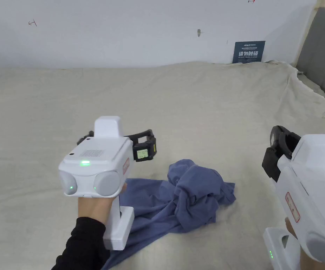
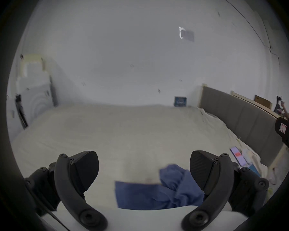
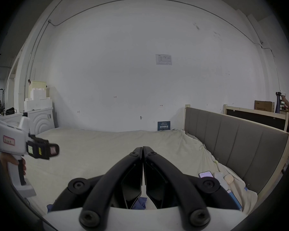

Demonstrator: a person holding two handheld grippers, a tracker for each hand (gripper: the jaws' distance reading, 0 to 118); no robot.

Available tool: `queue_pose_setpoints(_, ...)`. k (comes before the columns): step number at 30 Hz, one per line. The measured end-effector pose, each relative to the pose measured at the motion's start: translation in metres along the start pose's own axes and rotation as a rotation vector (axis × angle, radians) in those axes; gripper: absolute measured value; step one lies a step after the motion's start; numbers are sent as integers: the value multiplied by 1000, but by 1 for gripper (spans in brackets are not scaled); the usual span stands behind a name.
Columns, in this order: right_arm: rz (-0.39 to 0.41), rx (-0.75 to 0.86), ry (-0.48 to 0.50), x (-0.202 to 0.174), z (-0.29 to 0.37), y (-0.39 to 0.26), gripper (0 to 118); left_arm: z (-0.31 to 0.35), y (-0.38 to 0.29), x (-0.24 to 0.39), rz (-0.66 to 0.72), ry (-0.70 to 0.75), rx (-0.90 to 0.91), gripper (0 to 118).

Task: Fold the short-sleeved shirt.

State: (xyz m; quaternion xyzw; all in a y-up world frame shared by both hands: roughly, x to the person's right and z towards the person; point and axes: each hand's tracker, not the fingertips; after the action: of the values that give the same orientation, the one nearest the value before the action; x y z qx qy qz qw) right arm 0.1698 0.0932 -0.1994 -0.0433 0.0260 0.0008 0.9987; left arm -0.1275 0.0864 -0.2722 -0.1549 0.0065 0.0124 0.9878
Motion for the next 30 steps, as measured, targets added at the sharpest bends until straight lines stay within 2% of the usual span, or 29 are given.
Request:
queue_pose_setpoints(2,3,7,0,-1,1,2,0,11,-2,-7,-23,53,89,108)
queue_pose_setpoints(5,7,16,2,-3,2,4,0,23,-7,-16,-34,98,177,94)
queue_pose_setpoints(6,7,18,3,-2,2,4,0,27,-9,-18,-42,109,199,94)
queue_pose_setpoints(11,9,26,2,-2,1,5,0,41,-22,-28,-33,78,260,22)
queue_pose_setpoints(13,10,29,1,-3,1,5,0,44,-25,-31,-28,71,269,6)
queue_pose_setpoints(16,11,32,-1,-4,0,7,0,45,-30,-30,-51,88,262,0)
queue_pose_setpoints(30,15,28,12,-6,-2,4,0,48,-37,-40,-41,80,209,0)
